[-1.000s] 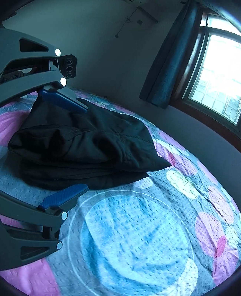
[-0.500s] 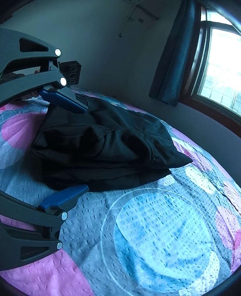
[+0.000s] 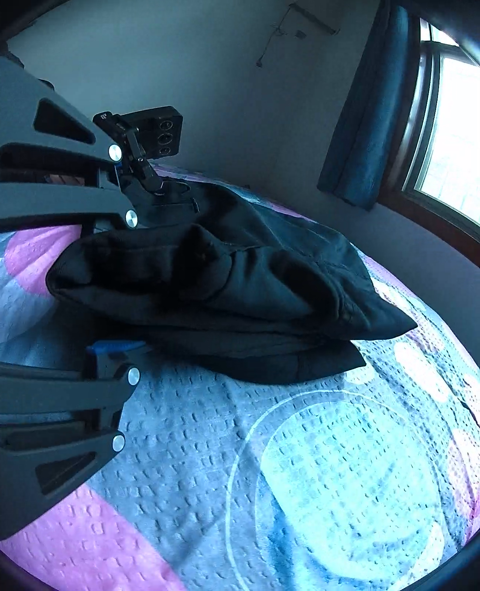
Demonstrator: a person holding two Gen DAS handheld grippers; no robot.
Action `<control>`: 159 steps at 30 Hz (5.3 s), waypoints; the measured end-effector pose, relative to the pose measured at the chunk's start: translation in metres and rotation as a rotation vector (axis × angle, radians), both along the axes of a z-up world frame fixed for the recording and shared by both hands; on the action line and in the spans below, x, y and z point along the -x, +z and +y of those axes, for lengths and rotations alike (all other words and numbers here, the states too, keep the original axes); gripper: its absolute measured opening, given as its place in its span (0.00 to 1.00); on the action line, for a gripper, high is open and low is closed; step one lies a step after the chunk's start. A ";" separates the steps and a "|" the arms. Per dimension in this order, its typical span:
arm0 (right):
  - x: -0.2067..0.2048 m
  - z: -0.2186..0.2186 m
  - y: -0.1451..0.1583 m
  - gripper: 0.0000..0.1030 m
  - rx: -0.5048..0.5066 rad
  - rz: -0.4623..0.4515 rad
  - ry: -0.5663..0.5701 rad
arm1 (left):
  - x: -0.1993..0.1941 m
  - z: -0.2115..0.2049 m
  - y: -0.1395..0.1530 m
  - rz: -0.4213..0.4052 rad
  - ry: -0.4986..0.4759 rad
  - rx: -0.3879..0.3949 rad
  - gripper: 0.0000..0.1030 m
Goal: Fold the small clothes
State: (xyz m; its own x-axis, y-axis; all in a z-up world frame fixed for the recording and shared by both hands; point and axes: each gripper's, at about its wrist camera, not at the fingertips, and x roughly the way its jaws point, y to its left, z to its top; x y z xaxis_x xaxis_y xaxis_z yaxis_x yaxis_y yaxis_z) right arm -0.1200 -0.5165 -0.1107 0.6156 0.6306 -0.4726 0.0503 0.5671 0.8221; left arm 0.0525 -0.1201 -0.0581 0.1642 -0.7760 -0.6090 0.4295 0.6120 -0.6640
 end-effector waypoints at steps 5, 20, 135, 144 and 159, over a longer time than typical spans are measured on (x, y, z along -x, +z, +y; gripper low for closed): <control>0.003 0.004 0.001 0.27 -0.001 -0.022 0.021 | -0.001 0.003 -0.003 -0.006 -0.001 -0.007 0.71; 0.003 -0.005 -0.024 0.25 -0.109 -0.025 0.017 | -0.003 -0.004 -0.002 -0.051 -0.013 -0.027 0.74; -0.105 0.116 0.017 0.24 -0.032 -0.053 0.198 | -0.054 0.142 0.022 -0.113 0.055 -0.053 0.70; -0.117 0.112 -0.021 0.23 -0.129 -0.026 0.201 | -0.045 0.137 0.016 -0.192 0.055 -0.106 0.71; -0.107 0.110 -0.021 0.25 -0.127 -0.047 0.207 | -0.046 0.141 0.015 -0.184 0.063 -0.080 0.74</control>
